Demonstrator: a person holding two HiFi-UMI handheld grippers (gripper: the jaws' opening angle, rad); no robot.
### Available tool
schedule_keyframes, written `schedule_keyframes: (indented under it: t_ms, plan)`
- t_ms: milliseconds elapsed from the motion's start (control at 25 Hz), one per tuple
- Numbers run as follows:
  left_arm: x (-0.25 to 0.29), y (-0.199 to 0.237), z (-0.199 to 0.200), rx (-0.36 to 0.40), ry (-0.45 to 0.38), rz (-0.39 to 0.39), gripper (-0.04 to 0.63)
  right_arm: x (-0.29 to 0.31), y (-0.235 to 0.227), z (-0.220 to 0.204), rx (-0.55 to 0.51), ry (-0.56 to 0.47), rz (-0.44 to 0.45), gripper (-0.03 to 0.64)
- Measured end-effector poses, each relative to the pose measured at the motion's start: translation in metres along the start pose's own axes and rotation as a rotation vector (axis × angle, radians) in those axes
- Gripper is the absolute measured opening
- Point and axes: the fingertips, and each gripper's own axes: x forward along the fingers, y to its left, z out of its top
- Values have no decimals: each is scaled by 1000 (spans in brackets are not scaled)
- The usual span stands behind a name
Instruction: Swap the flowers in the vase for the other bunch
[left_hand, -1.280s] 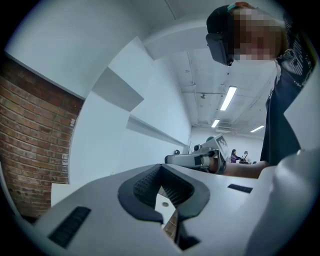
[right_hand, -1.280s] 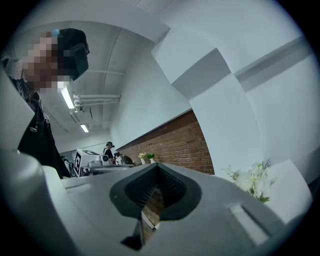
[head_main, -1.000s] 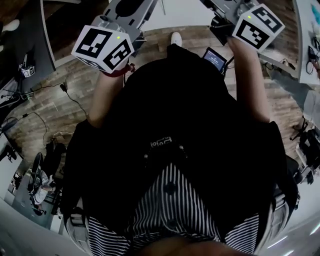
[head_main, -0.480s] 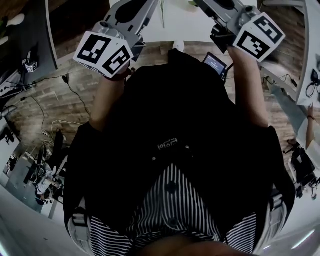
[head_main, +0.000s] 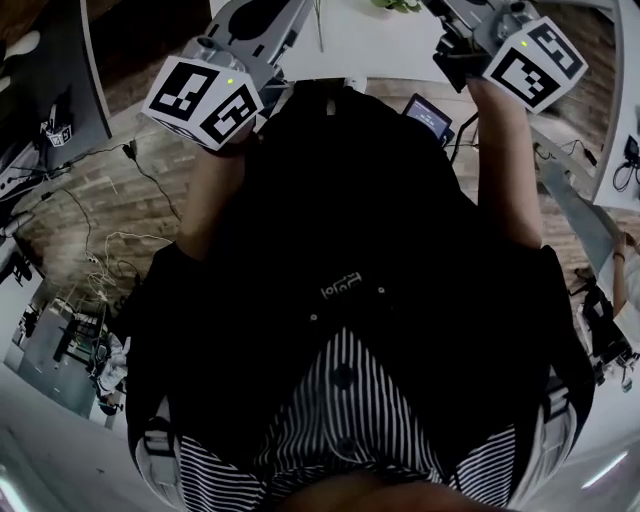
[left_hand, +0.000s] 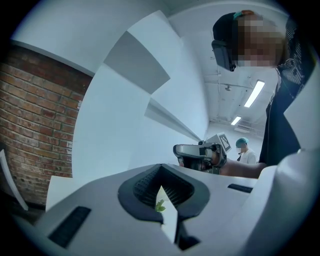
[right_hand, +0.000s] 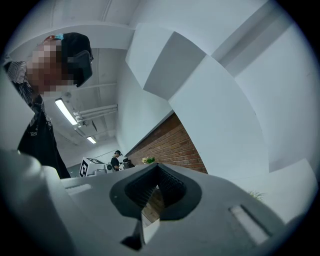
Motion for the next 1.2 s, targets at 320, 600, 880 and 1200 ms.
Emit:
schedule_keyframes:
  t_ms: [320,600,880,1200]
  plan:
    - [17,8,21,34,7,-136,6,-1,-4,13,-39,-52,-125,3]
    - [28,7,35,49,-20,-228,6,-15,-8,20,-40,-116,-230,3]
    - [31,6,38,40,-8,-271,6,-15,-11,12,-35,-92,-285,3]
    - [32,4,26,31,23,-298,6,-19,-18,-1,-19,-92,-338,3]
